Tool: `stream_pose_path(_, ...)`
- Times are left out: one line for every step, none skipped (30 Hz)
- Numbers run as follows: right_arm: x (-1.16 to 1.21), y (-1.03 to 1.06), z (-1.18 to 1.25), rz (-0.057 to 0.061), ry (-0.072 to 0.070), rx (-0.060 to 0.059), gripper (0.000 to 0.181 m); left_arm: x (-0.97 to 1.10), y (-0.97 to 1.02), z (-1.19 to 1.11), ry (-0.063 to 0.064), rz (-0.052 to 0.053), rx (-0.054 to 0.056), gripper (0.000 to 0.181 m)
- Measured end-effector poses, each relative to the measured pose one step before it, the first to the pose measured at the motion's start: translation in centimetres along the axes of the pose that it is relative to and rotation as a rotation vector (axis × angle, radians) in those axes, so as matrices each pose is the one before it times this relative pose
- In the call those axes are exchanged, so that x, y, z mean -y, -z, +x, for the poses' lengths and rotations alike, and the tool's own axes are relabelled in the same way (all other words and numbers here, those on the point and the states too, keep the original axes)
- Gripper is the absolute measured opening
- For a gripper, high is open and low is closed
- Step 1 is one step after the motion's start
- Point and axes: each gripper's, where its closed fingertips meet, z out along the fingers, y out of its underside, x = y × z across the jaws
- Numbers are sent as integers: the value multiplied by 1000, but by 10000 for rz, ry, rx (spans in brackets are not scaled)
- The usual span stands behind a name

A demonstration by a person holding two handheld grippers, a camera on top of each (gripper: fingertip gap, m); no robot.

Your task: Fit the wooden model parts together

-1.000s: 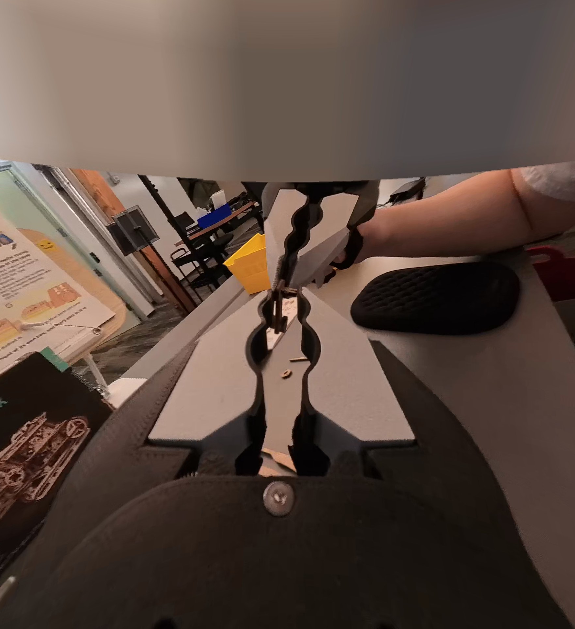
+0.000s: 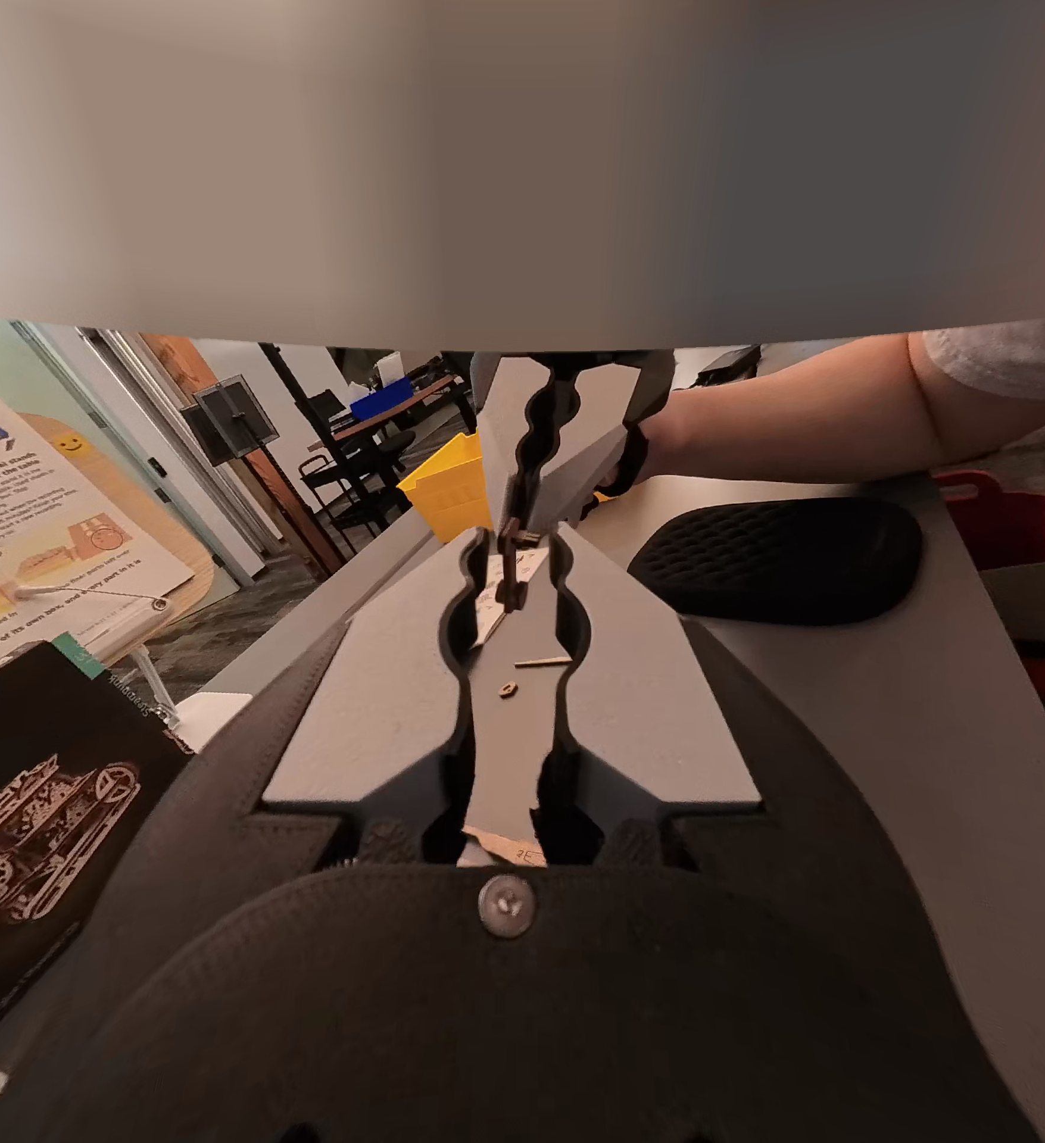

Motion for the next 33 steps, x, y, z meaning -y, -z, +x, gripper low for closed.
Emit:
stream_pose_path(19,18,-46,3,-27,40,0,-178,-76,-49,28,-98,22,18)
stream_pose_path(-11,12,30,-32,3,-15,0,-168,-70,-1,26,-93,-13,17)
stream_pose_path(16,21,30,-18,39,-30,0,-158,-45,12,-28,-90,-10,16)
stream_pose_path(7,10,28,-26,-18,-20,0,-58,7,-29,-94,-44,49,11)
stream_pose_path(-13,-2,42,-29,-49,-4,0,22,11,-42,-102,7,63,10)
stream_pose_path(-10,12,22,-13,3,-11,0,-51,-7,-16,-41,-34,22,10)
stream_pose_path(-22,-4,-17,-10,38,-1,0,-4,-13,4,23,-9,-27,10)
stream_pose_path(-49,-9,2,-14,24,-4,0,-36,-1,0,59,-23,-41,10)
stream_pose_path(-60,-17,-72,-27,31,48,0,-40,-3,31,54,-17,-69,10)
stream_pose_path(-57,10,-121,-35,25,100,0,1,6,93,45,11,-86,10)
stream_pose_path(22,43,-95,12,5,90,2,28,5,9,39,24,-15,10)
stream_pose_path(105,42,-109,65,-34,86,7,-23,-17,-105,21,-16,52,10)
stream_pose_path(86,28,-100,46,-55,87,11,-33,2,-78,19,-12,23,10)
stream_pose_path(61,12,21,38,-34,-9,10,29,13,-2,55,14,-27,10)
stream_pose_path(65,-18,52,52,-15,-41,10,-33,-15,-61,71,-13,4,10)
stream_pose_path(9,-50,-27,6,-19,11,11,-26,-15,8,36,-1,-28,10)
stream_pose_path(-24,-56,27,-21,-1,-33,10,-49,-22,22,2,-24,-19,10)
stream_pose_path(-11,-49,128,-3,14,-104,8,-31,-38,-4,-33,-21,23,10)
stream_pose_path(-2,-32,35,8,-23,-41,8,-25,-30,-61,-18,-16,50,10)
stream_pose_path(-3,-5,-27,13,-74,28,8,-7,11,16,8,0,-20,10)
stream_pose_path(17,12,15,20,-73,9,8,-13,-2,-2,33,-8,-21,10)
stream_pose_path(28,-10,7,25,-51,-5,8,15,0,-13,9,16,1,10)
stream_pose_path(24,-3,-58,12,-55,34,8,12,22,41,-14,11,-26,10)
stream_pose_path(1,-5,37,-19,-25,-22,8,-11,11,-2,-27,-3,14,10)
stream_pose_path(1,-7,21,-5,29,-43,8,-11,7,-36,-23,3,43,10)
stream_pose_path(63,12,-7,36,48,-38,8,43,14,-1,21,39,9,9)
stream_pose_path(42,2,21,22,58,-61,8,49,0,-21,44,30,12,9)
stream_pose_path(2,-19,62,-10,37,-74,8,-11,12,-60,-7,-2,43,10)
stream_pose_path(7,-30,5,7,48,-48,8,6,33,-29,-77,6,47,10)
stream_pose_path(-23,-4,6,-10,27,-22,8,-23,13,-10,-77,-23,36,9)
stream_pose_path(-14,2,5,10,-4,-1,8,-19,-12,-13,-31,-14,48,9)
stream_pose_path(-8,19,-27,17,-6,19,8,-3,-12,23,-6,18,5,9)
stream_pose_path(-1,12,47,8,16,-48,8,6,-8,-5,-1,-4,22,9)
